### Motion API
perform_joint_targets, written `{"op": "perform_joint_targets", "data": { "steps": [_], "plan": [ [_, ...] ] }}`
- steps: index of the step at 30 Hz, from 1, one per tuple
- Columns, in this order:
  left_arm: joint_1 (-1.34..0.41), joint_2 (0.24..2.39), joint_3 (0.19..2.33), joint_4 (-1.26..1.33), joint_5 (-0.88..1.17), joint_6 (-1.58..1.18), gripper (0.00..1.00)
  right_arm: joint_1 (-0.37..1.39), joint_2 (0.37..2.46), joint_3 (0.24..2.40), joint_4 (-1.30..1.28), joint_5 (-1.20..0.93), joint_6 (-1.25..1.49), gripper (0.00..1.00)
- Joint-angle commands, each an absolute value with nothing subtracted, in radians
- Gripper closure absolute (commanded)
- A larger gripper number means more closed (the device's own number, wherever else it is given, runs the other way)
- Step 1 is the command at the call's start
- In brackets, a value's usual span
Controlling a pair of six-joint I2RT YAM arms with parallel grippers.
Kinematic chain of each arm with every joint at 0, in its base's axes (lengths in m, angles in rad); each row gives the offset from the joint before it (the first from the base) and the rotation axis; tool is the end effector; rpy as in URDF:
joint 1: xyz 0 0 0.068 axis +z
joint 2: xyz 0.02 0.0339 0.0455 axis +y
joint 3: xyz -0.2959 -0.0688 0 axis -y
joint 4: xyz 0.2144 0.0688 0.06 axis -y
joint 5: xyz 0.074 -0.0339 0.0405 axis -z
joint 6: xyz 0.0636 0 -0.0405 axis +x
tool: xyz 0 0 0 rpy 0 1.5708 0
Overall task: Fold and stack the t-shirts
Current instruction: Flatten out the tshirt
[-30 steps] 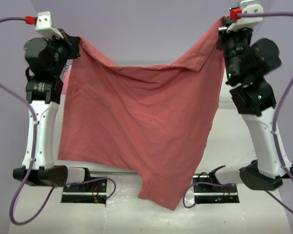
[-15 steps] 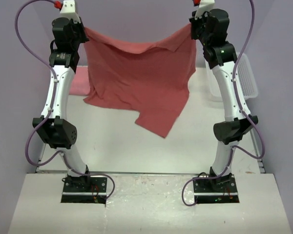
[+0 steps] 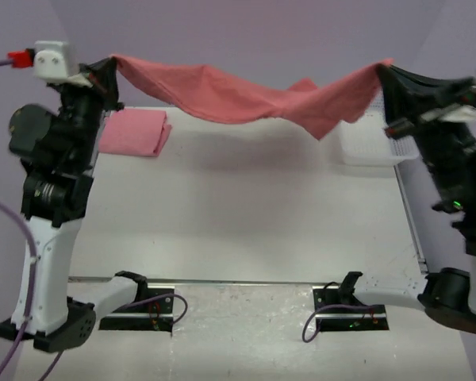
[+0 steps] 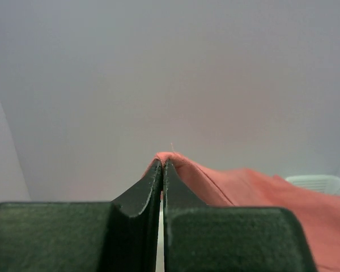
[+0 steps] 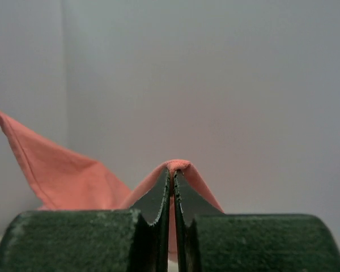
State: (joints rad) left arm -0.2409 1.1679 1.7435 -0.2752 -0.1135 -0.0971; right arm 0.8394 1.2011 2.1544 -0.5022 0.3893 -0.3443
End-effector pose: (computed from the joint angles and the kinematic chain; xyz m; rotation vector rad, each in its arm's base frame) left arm 0.1787 -0.0365 0.5933 -0.0064 1.2754 -0.2190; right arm 0.0900 0.0641 0.6569 -0.3280 1.1109 0.2208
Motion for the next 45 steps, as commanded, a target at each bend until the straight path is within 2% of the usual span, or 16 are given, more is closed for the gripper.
{"op": "perform_joint_targets", "data": {
  "steps": [1,3,6,10,13,14,18,20,21,26,28,31,33,38,44,45],
  "plan": [
    [-0.258,0.987,1.685,-0.346,-0.106,-0.138,1.00,1.084,1.044,2.074,-0.470,0.731,-0.449,1.00],
    [-0.258,0.880,1.658,-0.368,-0.087,-0.137,1.00,1.242,0.971,1.888,-0.320,0.886,-0.558,1.00],
    [-0.258,0.821,1.657,-0.419,-0.113,-0.129,1.00,1.340,0.937,1.796,-0.190,1.010,-0.670,1.00],
    [-0.256,0.863,1.616,-0.381,-0.098,-0.147,1.00,1.329,0.930,1.695,-0.022,0.875,-0.726,1.00],
    [-0.256,0.935,1.487,-0.195,-0.119,-0.156,1.00,1.049,0.954,1.667,-0.044,0.600,-0.563,1.00],
    [-0.256,1.010,1.468,-0.151,-0.135,-0.152,1.00,0.858,0.988,1.661,-0.072,0.512,-0.438,1.00],
    [-0.255,1.239,1.427,0.158,-0.212,-0.074,1.00,0.480,1.155,1.674,-0.063,0.131,-0.215,1.00],
    [-0.242,1.432,1.497,0.227,-0.232,-0.048,1.00,0.344,1.256,1.716,-0.008,0.010,-0.163,1.00],
    [-0.232,1.509,1.544,0.241,-0.223,-0.017,1.00,0.309,1.381,1.741,0.011,-0.021,-0.149,1.00],
    [-0.181,1.931,1.991,0.242,-0.166,0.081,1.00,0.181,1.744,1.960,0.058,-0.144,-0.103,1.00],
    [-0.146,2.098,2.204,0.183,-0.144,0.075,1.00,0.153,1.919,2.197,-0.033,-0.152,-0.100,1.00],
    [-0.120,2.241,2.391,0.140,-0.135,0.086,1.00,0.149,2.040,2.449,-0.161,-0.135,-0.141,1.00],
    [-0.112,2.241,2.399,0.143,-0.132,0.086,1.00,0.147,2.051,2.470,-0.163,-0.132,-0.147,1.00],
    [-0.112,2.099,2.182,0.204,-0.129,0.084,1.00,0.155,1.938,2.373,-0.175,-0.137,-0.156,1.00],
    [-0.163,1.737,1.795,0.256,-0.181,0.106,1.00,0.236,1.593,2.028,-0.138,-0.058,-0.202,1.00],
    [-0.175,1.618,1.742,0.253,-0.192,0.101,1.00,0.280,1.536,1.929,-0.129,-0.040,-0.216,1.00]
  ]
}}
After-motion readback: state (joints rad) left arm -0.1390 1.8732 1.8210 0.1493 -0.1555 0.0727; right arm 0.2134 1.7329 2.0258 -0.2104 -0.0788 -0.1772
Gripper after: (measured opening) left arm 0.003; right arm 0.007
